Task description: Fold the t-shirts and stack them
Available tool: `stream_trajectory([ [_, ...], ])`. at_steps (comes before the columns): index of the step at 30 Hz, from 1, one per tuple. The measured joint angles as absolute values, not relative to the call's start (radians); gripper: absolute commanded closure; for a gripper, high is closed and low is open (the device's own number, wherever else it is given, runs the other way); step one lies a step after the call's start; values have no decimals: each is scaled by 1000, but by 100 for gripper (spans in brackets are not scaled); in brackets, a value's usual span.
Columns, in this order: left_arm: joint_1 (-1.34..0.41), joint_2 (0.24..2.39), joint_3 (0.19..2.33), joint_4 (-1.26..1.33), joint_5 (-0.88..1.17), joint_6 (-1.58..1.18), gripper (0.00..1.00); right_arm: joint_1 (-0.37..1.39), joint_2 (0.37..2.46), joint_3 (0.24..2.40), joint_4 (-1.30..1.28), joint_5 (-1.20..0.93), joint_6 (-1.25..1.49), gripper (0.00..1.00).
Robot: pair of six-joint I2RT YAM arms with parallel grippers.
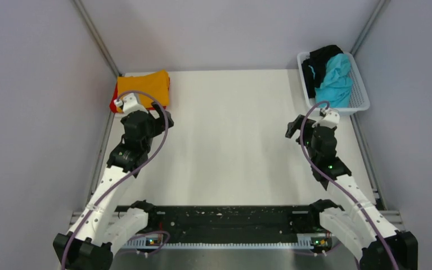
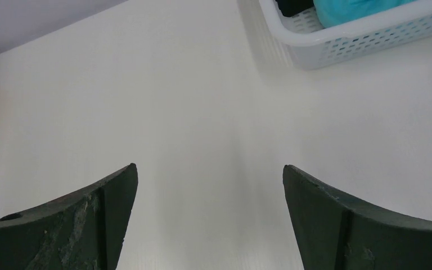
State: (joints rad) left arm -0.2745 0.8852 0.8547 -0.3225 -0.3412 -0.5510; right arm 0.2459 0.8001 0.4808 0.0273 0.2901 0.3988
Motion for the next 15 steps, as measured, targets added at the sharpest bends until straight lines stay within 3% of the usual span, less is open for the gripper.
stream_trajectory([
  [11,-274,844,792,-322,-300,-566,1,245,899,592,104,361,367,1],
  [15,-274,842,792,-318,-300,-554,1,203,1081,802,61,418,350,1],
])
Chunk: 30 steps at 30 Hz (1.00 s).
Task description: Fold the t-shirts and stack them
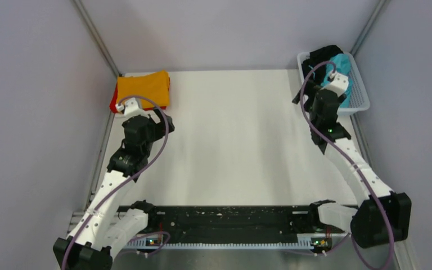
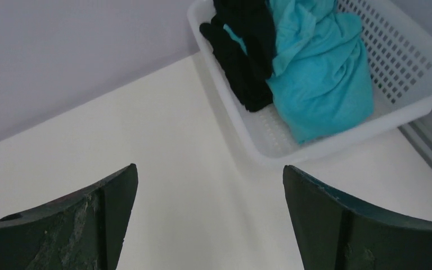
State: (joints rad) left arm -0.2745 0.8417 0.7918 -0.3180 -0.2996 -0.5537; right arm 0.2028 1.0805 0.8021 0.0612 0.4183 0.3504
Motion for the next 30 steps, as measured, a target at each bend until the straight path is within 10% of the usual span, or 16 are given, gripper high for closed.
stream_trajectory([
  [15,-274,881,797,-319,-288,-548,1,-159,1994,1824,-327,266,351,7],
  [30,-274,930,810,-319,-276,-555,1,-238,2265,2129,-404,101,369,22],
])
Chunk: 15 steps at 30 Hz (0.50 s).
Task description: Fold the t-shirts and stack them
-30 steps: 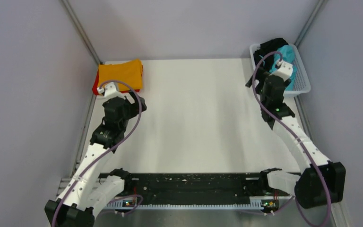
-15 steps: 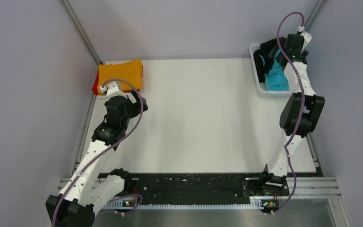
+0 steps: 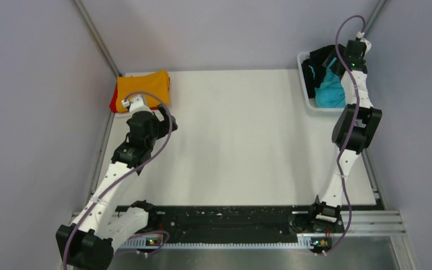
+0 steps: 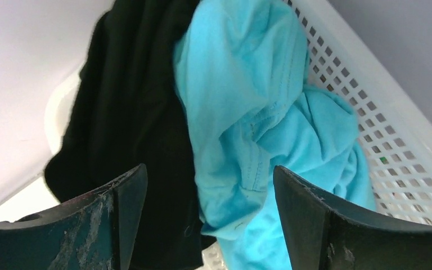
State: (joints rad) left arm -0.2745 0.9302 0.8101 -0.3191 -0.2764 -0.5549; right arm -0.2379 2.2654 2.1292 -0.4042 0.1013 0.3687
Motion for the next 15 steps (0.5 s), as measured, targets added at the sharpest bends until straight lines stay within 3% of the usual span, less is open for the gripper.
stream_trajectory([
  [5,-274,976,853,-324,-277,-546,1,-252,2344,2149,-374,59,374,33],
  [10,-274,1023,880,-326,-276,-540,1,-252,2426,2181,-362,46,386,69],
  [15,-274,1039,881,-336,-270,-532,1,-252,2434,2189,-357,44,395,82],
])
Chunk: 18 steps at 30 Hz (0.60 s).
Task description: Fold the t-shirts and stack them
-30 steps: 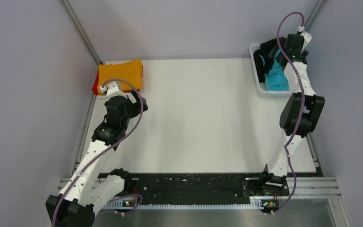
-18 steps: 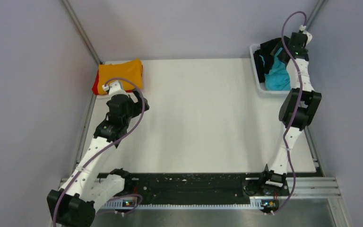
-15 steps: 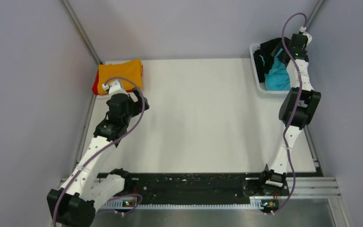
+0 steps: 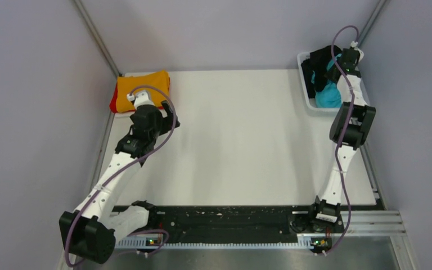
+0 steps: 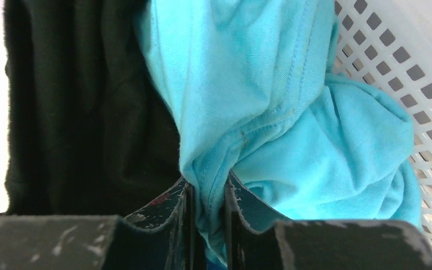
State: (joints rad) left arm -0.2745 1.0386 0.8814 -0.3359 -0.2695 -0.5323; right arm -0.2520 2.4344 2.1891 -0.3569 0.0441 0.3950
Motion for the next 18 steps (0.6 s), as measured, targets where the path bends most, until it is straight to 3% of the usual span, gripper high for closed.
stream_trajectory([
  [4,-274,1039,881,-338,-266,-527,1,-252,2429,2194,-341,49,381,100],
  [18,-274,1036,881,-337,-253,-525,1,-252,2242,2178,-337,29,286,100],
])
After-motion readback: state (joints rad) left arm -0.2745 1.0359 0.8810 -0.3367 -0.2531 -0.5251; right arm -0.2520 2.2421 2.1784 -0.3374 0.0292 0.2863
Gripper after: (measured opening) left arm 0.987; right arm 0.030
